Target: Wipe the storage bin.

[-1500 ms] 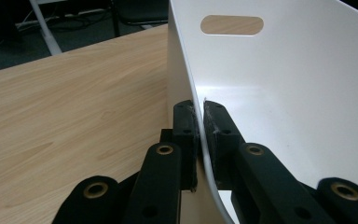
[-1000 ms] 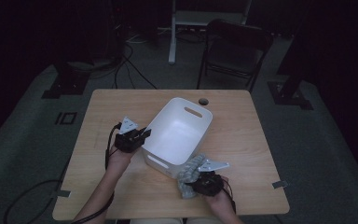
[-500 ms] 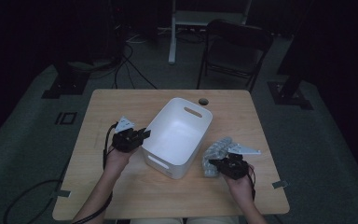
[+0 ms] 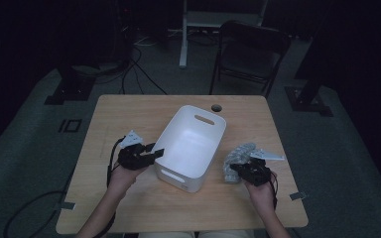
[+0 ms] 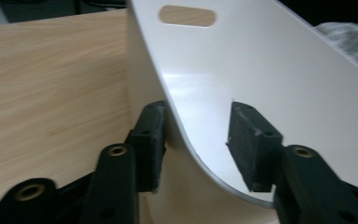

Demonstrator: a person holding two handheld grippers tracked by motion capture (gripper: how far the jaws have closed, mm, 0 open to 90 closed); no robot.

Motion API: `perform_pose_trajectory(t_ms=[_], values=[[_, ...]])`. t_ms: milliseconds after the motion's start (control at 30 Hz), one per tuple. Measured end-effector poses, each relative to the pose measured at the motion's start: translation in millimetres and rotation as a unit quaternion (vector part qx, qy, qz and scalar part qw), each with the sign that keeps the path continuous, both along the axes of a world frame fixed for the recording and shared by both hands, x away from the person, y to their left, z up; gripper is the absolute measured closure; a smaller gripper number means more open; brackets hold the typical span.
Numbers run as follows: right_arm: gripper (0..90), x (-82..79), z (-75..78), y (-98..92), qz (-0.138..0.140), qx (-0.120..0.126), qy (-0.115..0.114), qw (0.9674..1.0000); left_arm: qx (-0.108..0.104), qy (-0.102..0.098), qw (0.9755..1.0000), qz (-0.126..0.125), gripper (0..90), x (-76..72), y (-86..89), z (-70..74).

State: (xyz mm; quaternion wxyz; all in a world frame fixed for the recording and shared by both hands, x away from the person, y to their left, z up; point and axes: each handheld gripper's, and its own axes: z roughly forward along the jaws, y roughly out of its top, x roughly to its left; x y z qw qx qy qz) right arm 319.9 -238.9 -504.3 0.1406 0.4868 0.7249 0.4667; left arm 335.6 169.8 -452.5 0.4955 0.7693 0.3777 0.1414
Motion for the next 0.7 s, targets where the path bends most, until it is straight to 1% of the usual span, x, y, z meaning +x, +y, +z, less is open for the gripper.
perform_pose_trajectory(t_ms=[33, 67, 167, 233, 333, 367, 533, 600, 700], values=[[73.9, 0.0, 0.0, 0.0, 0.000, 0.000, 0.000, 1.0000, 0.000, 0.000, 1.0000, 0.000, 54.8, 0.0, 0.0, 0.0], [73.9, 0.8, 0.1, -1.4, -0.003, 0.001, 0.001, 1.0000, 0.002, -0.005, 0.9999, -0.013, 50.2, -7.1, -2.9, 1.3], [73.9, 1.6, -0.3, -1.8, -0.008, -0.001, 0.003, 1.0000, -0.002, -0.003, 0.9996, -0.026, 45.3, -12.1, -4.4, 1.4], [73.9, 1.7, -0.3, -1.8, -0.010, -0.005, 0.004, 0.9999, -0.003, -0.002, 0.9996, -0.028, 45.2, -13.8, -4.9, 1.2], [73.9, 1.9, 0.2, -2.6, -0.012, -0.008, 0.004, 0.9999, -0.003, 0.001, 0.9992, -0.039, 45.3, -18.9, -7.1, 0.9], [73.9, 2.6, 0.5, -4.9, -0.012, -0.004, 0.003, 0.9999, 0.001, 0.002, 0.9990, -0.045, 45.3, -21.3, -8.8, 1.1], [73.8, 4.0, 0.8, -9.3, -0.017, 0.003, 0.002, 0.9998, 0.006, 0.011, 0.9977, -0.066, 45.2, -30.2, -16.4, 3.8], [73.8, 4.5, 1.3, -11.4, -0.020, 0.006, 0.003, 0.9998, 0.006, 0.015, 0.9975, -0.069, 45.0, -32.5, -18.2, 4.3], [73.8, 4.9, 1.5, -12.8, -0.021, 0.004, 0.001, 0.9998, 0.006, 0.018, 0.9975, -0.068, 44.9, -36.0, -20.6, 4.8]])
